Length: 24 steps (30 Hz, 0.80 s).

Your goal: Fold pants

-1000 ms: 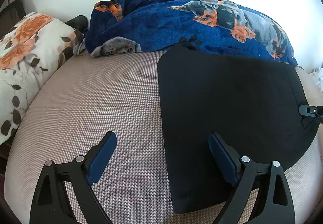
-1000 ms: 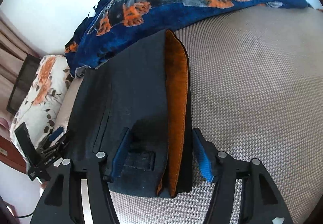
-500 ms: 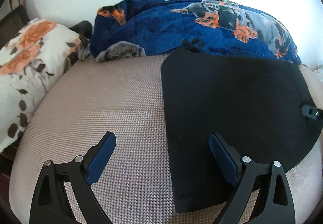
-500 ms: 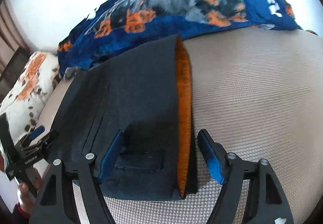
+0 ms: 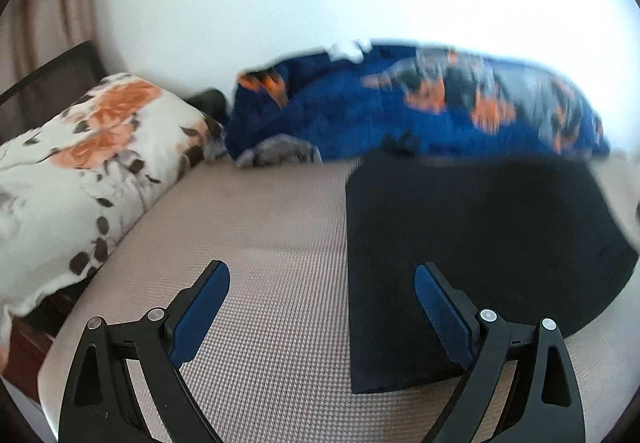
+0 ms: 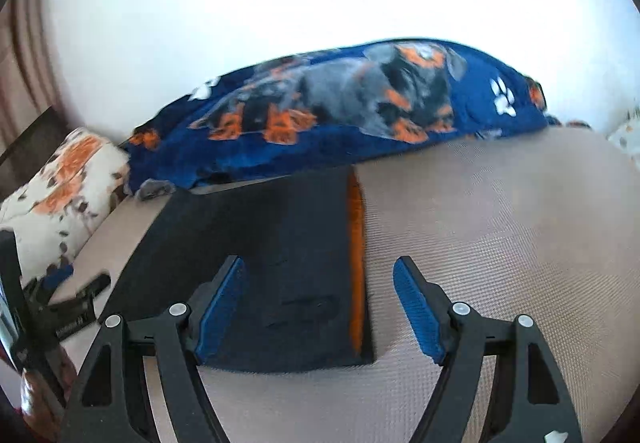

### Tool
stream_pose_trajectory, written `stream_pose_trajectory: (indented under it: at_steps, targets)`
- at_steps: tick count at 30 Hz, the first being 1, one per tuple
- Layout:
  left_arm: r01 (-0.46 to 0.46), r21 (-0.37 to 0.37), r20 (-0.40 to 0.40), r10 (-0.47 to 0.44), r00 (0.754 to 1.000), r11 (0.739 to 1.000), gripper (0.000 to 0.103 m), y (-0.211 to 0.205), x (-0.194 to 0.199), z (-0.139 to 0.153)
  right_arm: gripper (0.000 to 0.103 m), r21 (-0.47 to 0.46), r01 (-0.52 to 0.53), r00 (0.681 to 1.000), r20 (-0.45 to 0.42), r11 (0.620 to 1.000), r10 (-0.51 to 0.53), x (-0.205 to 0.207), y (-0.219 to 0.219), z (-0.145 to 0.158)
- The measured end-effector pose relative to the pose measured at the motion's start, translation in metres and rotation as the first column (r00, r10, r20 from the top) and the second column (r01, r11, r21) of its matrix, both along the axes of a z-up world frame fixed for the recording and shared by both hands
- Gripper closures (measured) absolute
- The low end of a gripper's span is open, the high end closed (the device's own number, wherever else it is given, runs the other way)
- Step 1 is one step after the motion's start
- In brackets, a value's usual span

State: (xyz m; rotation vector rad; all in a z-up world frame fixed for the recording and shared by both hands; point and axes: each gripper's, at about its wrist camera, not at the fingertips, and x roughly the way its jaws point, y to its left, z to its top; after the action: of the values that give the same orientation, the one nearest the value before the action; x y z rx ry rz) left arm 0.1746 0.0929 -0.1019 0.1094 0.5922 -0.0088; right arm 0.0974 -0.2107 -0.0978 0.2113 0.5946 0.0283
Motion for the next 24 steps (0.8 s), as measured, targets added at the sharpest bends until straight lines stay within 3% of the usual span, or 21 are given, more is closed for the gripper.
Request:
stream_pose_trajectory:
  at_steps: [3, 11, 16, 24]
  targets:
    - [0.019, -0.046, 0.054, -0.017, 0.998, 0.999, 0.009, 0.001, -0.013, 0.016, 0.024, -0.031, -0.030, 0.999, 0.026, 0.999, 0.031, -0.014, 0.016, 0.006]
    - [0.043, -0.021, 0.139, -0.040, 0.989, 0.999, 0.000, -0.014, -0.051, 0.062, 0.021, -0.075, -0.085, 0.993, 0.077, 0.994, 0.091, -0.049, 0.042, 0.022]
    - [0.073, -0.050, 0.167, -0.064, 0.984, 0.996, 0.000, -0.015, -0.074, 0.091, 0.018, -0.070, -0.092, 0.989, 0.114, 0.993, 0.099, -0.070, 0.045, 0.033]
    - [0.118, -0.081, 0.156, -0.104, 0.982, 0.990, 0.000, -0.016, -0.094, 0.111, 0.017, -0.084, -0.106, 0.980, 0.157, 0.991, 0.118, -0.092, 0.049, 0.047]
